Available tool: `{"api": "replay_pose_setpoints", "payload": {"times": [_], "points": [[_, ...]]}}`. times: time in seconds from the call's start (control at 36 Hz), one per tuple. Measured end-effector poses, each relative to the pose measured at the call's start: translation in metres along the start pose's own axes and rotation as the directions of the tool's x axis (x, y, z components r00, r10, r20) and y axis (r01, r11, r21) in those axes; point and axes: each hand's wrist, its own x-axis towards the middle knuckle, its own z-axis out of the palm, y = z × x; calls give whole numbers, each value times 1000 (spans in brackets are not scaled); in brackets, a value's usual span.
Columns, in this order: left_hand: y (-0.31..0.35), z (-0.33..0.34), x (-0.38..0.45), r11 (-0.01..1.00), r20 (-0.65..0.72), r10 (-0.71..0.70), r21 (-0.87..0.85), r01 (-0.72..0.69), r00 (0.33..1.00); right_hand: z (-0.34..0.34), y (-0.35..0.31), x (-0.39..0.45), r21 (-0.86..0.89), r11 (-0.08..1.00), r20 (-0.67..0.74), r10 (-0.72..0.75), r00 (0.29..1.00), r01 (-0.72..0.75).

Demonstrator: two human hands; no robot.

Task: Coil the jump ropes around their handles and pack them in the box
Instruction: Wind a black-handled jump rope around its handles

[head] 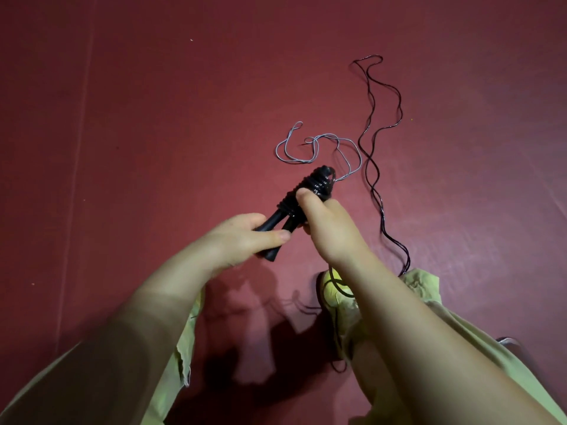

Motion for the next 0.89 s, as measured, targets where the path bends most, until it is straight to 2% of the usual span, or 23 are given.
{"api": "replay_pose_setpoints", "payload": {"times": [0.11, 0.17, 0.25, 0.31, 0.42, 0.58, 0.64, 0.69, 0.75, 0.83, 0.89], "points": [[2, 0, -7, 952, 273, -102, -251, 173, 957, -4, -2, 4, 171, 985, -5, 33, 999, -31], [7, 1, -10, 884, 387, -48, -413, 219, 921, -6, -2, 4, 238, 971, 33, 11, 999, -19], [15, 2, -16, 717, 426, 50, -645, 264, 903, -5, -5, 0, 358, 933, 81, -60, 995, 28], [18, 4, -18, 665, 419, 67, -695, 273, 905, -5, -7, -3, 415, 908, 113, -105, 988, 49], [24, 7, -18, 681, 371, -14, -677, 280, 929, -5, -4, 0, 423, 905, 150, -125, 981, 51], [23, 9, -11, 718, 237, -163, -637, 280, 958, -4, 2, 6, 111, 993, 224, 14, 975, -40], [19, 12, -8, 780, 157, -187, -577, 244, 970, -4, 3, 6, -40, 999, 222, 34, 974, -26], [16, 15, -6, 862, 36, -181, -476, 176, 983, -5, 5, 6, -151, 988, 226, 49, 973, -14], [15, 19, -5, 888, -59, -148, -448, 106, 987, -4, 5, 5, -173, 984, 233, 90, 968, -50], [13, 21, -4, 896, -117, -101, -443, 39, 988, -4, 4, 3, -160, 981, 227, 141, 964, -106], [12, 21, -3, 932, -132, -98, -359, 45, 986, -2, 5, 4, -151, 980, 223, 164, 961, -133]]}}
